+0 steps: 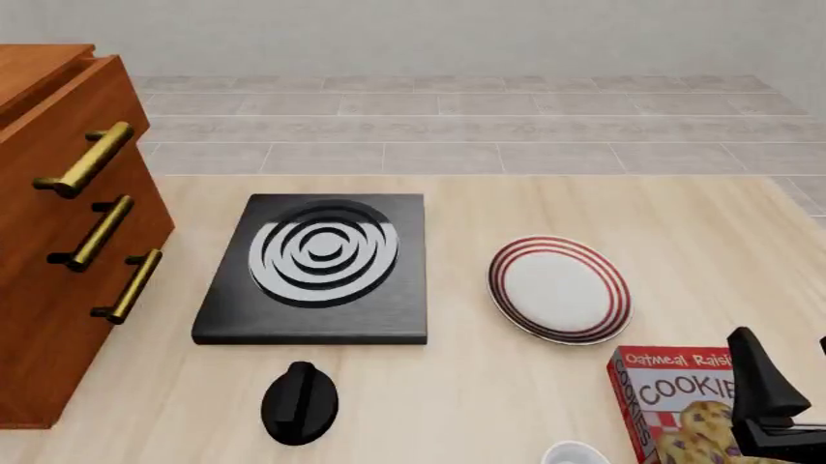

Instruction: Pick the akita bowl in the top layer of the wooden cabinet and place it on the plate.

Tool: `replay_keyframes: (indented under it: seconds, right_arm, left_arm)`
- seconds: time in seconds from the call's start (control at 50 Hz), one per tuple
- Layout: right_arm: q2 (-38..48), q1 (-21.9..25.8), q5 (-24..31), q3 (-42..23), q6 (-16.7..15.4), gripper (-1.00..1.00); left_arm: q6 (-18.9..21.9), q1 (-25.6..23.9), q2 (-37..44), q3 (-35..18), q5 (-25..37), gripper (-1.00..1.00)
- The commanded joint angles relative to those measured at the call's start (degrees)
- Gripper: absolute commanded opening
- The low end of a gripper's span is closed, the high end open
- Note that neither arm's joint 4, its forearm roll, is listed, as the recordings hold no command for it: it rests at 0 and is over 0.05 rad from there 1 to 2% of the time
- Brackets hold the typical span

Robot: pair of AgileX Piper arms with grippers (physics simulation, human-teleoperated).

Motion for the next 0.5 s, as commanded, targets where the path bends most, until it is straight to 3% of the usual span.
replay_keyframes:
  seconds: [0.02, 0.24, 0.44, 0.5]
  right_arm:
    - [0.4, 0.0, -0.4, 0.0, 0.2, 1.00]
    - [0.1, 0.0, -0.1, 0.0, 0.0, 1.00]
    - [0.3, 0.0, -0.2, 0.0, 0.0, 1.00]
    - [0.6, -0.1, -0.5, 0.0, 0.1, 1.00]
  left_arm:
    - [0.7, -1.9, 4.0, -4.3, 4.5, 1.00]
    - [6.0, -4.1, 6.2, -7.6, 7.7, 1.00]
    - [-0.9, -4.3, 10.1, -12.0, 12.7, 1.00]
    - [-0.3, -4.9, 10.4, -13.5, 14.0, 1.00]
